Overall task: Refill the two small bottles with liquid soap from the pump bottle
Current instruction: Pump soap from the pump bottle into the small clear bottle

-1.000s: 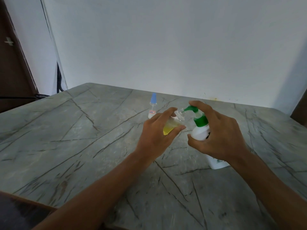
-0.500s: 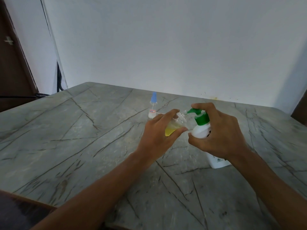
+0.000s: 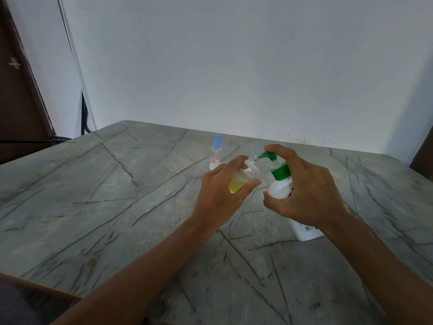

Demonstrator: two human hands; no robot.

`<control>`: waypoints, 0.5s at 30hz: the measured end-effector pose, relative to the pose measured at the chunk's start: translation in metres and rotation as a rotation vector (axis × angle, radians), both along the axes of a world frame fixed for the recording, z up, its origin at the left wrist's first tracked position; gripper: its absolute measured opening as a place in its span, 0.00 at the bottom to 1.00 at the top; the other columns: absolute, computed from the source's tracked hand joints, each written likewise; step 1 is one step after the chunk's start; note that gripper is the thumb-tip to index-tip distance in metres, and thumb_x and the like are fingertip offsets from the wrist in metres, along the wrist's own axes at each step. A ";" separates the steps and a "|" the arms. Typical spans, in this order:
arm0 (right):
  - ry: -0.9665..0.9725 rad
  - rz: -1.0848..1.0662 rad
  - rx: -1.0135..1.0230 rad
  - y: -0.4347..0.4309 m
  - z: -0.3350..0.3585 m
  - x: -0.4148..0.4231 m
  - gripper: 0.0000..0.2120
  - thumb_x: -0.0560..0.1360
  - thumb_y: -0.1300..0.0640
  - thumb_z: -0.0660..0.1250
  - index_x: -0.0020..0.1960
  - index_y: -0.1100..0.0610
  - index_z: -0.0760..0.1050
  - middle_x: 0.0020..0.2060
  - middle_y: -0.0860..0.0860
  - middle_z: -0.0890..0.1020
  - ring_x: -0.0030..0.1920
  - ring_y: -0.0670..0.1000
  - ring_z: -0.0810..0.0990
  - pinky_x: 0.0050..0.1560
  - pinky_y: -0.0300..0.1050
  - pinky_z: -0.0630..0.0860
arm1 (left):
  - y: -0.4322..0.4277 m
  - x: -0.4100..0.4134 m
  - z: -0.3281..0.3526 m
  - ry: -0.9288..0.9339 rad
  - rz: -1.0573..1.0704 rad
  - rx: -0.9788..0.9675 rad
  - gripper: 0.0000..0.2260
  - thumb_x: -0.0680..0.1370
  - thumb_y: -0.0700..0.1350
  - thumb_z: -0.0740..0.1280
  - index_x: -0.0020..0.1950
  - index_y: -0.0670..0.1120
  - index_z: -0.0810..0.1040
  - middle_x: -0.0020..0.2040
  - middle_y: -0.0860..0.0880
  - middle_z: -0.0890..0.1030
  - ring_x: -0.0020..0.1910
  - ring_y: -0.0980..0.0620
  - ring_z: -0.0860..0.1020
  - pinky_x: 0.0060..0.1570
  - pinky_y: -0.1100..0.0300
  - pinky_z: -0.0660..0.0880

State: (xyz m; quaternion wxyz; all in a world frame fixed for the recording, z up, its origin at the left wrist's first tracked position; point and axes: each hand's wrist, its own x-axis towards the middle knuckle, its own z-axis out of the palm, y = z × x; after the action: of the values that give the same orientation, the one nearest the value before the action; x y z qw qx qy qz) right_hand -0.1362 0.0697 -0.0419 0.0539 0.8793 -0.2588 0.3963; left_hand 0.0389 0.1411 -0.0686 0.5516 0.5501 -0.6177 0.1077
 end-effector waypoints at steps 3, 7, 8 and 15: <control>-0.023 0.022 0.006 0.002 0.001 0.000 0.41 0.59 0.40 0.73 0.69 0.43 0.61 0.48 0.45 0.81 0.36 0.46 0.77 0.39 0.42 0.78 | 0.000 -0.001 0.000 0.010 -0.010 0.001 0.24 0.71 0.55 0.73 0.63 0.49 0.75 0.51 0.55 0.82 0.45 0.59 0.79 0.46 0.65 0.77; -0.056 0.021 0.023 0.001 0.000 -0.002 0.38 0.59 0.39 0.73 0.65 0.44 0.63 0.50 0.46 0.81 0.39 0.48 0.80 0.42 0.45 0.80 | -0.001 -0.004 -0.003 -0.042 -0.026 0.005 0.24 0.70 0.54 0.73 0.63 0.48 0.75 0.52 0.52 0.82 0.47 0.58 0.79 0.47 0.62 0.78; -0.061 0.020 0.023 0.000 -0.001 -0.003 0.37 0.59 0.39 0.73 0.65 0.44 0.64 0.51 0.47 0.82 0.40 0.49 0.80 0.42 0.46 0.80 | -0.001 -0.004 -0.003 -0.053 -0.029 0.012 0.24 0.71 0.54 0.73 0.64 0.47 0.75 0.52 0.52 0.82 0.47 0.58 0.78 0.47 0.63 0.78; -0.050 0.015 0.002 0.001 -0.001 -0.003 0.39 0.60 0.39 0.72 0.68 0.44 0.63 0.49 0.45 0.82 0.38 0.46 0.78 0.40 0.43 0.79 | -0.001 -0.003 -0.003 -0.034 -0.008 0.014 0.25 0.71 0.55 0.73 0.64 0.48 0.74 0.53 0.53 0.81 0.47 0.56 0.79 0.47 0.59 0.79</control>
State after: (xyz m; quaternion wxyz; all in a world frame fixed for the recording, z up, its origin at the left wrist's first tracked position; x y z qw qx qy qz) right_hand -0.1392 0.0704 -0.0433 0.0435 0.8710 -0.2541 0.4182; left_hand 0.0364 0.1400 -0.0715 0.5377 0.5495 -0.6299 0.1105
